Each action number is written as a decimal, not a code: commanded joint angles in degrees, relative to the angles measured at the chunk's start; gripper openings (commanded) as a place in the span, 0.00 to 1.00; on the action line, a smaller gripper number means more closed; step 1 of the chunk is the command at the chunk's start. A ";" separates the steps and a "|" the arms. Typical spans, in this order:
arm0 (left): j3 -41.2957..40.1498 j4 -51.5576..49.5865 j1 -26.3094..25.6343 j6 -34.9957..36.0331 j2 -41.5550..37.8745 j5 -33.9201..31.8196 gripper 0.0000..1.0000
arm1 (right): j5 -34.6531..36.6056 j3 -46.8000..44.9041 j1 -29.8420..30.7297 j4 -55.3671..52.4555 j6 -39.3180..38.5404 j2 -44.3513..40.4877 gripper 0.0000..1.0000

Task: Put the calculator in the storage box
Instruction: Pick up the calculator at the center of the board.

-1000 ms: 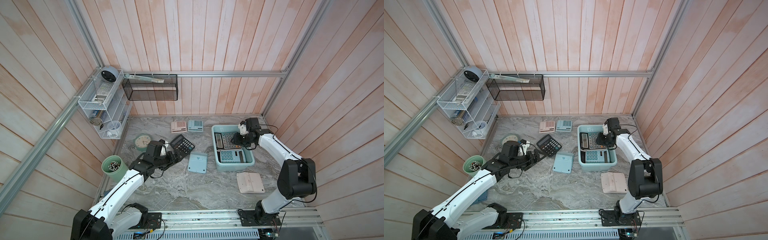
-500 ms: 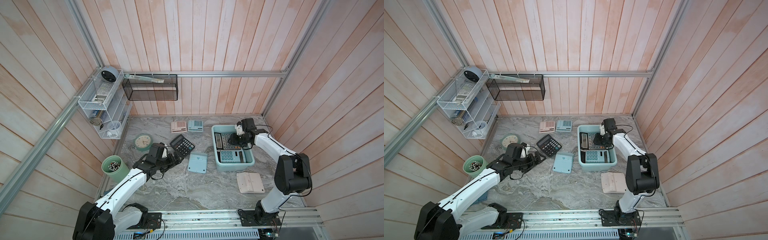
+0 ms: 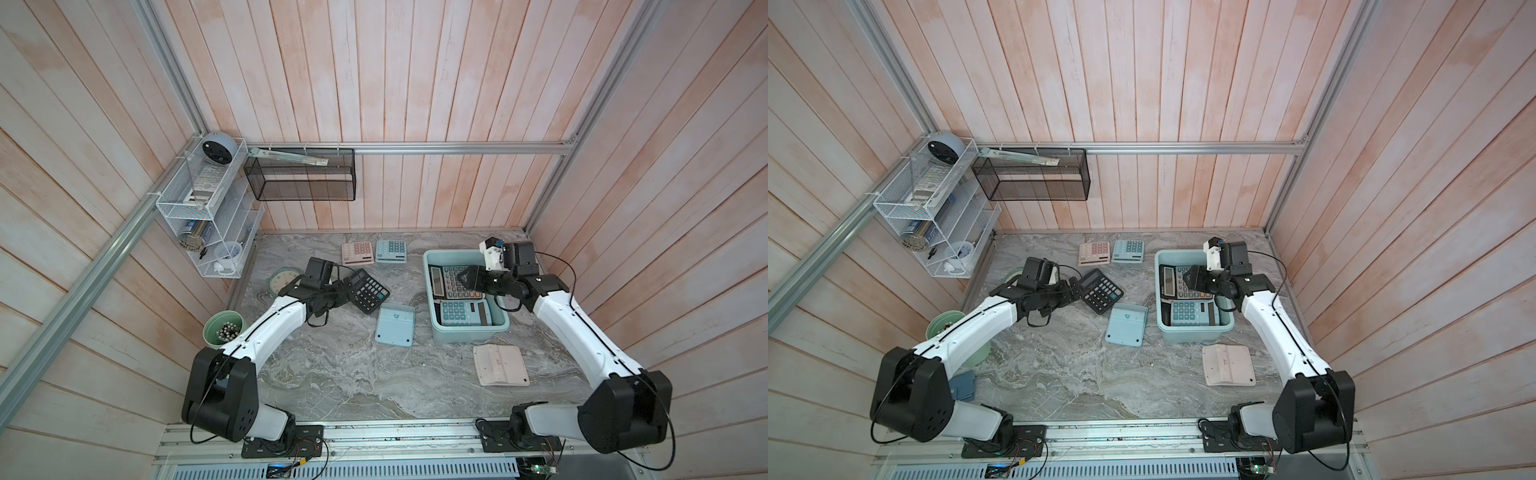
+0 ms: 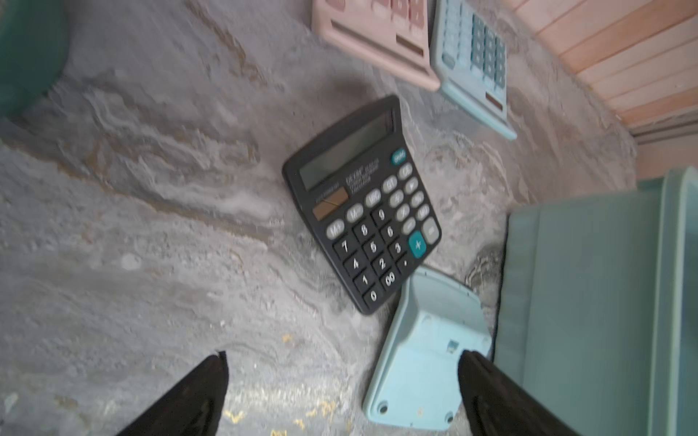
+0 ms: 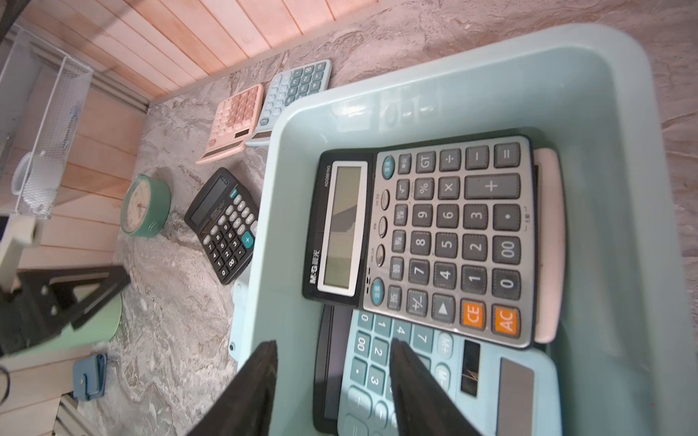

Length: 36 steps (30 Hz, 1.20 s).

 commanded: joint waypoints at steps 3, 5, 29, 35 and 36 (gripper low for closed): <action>10.37 -2.19 1.99 9.03 10.41 -4.92 1.00 | -5.74 -3.73 -0.85 1.07 1.92 -5.26 0.56; 15.15 -4.10 2.32 11.88 15.25 -3.85 1.00 | -7.32 -4.00 -0.96 0.57 2.03 -6.22 0.57; 22.41 -2.43 5.12 19.06 32.32 13.85 0.66 | -11.63 -7.20 -3.17 -1.10 1.59 -10.55 0.56; 22.97 -2.72 5.39 19.34 32.39 14.56 0.39 | -11.37 -7.63 -3.21 -1.74 1.34 -11.51 0.56; 22.97 -2.91 5.39 19.34 32.18 14.57 0.32 | -11.42 -7.51 -3.27 -1.87 1.33 -11.56 0.56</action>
